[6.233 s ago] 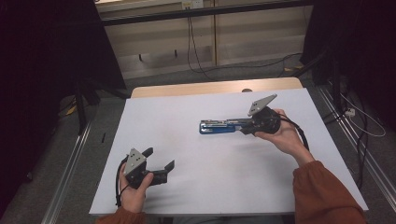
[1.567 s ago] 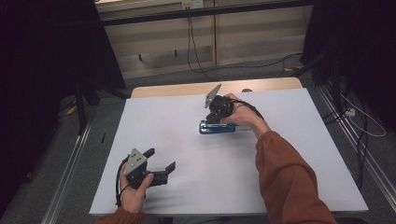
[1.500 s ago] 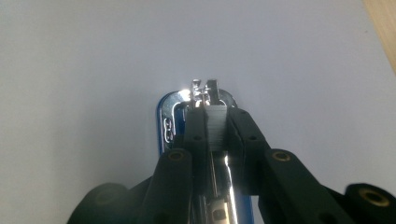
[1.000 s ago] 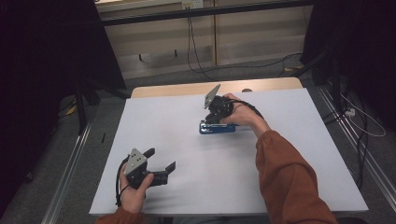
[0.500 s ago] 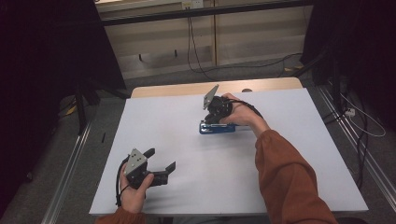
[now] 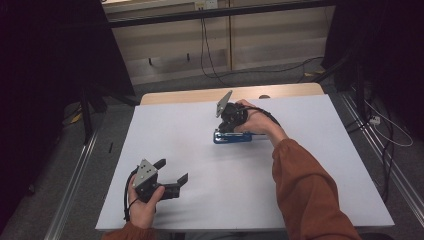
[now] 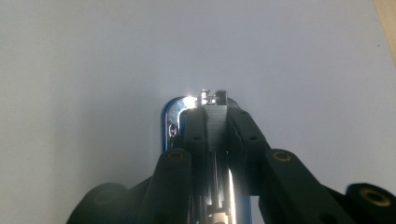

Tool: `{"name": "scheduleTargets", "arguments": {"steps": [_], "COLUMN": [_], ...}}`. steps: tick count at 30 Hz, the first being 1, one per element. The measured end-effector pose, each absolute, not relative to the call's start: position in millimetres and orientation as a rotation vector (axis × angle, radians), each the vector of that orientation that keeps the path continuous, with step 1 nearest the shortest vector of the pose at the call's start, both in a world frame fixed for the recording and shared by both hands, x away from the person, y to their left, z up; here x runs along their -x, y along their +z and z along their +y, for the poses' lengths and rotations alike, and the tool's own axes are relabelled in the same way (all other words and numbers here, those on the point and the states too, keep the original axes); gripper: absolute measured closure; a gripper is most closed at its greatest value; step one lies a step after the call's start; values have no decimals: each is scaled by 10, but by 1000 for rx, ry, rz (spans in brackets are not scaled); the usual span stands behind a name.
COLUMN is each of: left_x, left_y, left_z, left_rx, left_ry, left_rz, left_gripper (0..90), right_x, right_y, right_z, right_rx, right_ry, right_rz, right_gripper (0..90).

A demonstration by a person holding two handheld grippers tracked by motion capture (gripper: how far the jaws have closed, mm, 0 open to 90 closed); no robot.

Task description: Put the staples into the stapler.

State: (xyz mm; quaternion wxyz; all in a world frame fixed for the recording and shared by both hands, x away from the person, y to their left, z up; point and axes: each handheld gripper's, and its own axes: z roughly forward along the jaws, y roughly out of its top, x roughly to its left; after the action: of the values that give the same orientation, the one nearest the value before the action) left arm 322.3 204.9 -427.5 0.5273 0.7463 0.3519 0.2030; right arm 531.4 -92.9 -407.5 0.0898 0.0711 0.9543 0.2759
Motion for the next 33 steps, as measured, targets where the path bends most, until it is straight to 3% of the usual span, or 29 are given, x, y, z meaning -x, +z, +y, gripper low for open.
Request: {"name": "scheduleTargets", "arguments": {"steps": [11,24,33], "left_x": [-3224,-3225,-3231], "left_y": [-4277,-4279,-4280], "left_z": [2050,2049,2049], "left_rx": [-1783,-1783,-1789], "left_ry": [487,486,486], "left_rz": [845,848,847], "left_gripper": [46,46,46], "right_x": [-5324,-5298,-5266], "right_y": [-4070,-4062,-4085], "right_z": [-942,-997,-1109], "right_rx": [-234,-322,-462], "right_ry": [818,886,944], "right_rz": [2830,2800,2726], "right_gripper": [756,641,432]}}
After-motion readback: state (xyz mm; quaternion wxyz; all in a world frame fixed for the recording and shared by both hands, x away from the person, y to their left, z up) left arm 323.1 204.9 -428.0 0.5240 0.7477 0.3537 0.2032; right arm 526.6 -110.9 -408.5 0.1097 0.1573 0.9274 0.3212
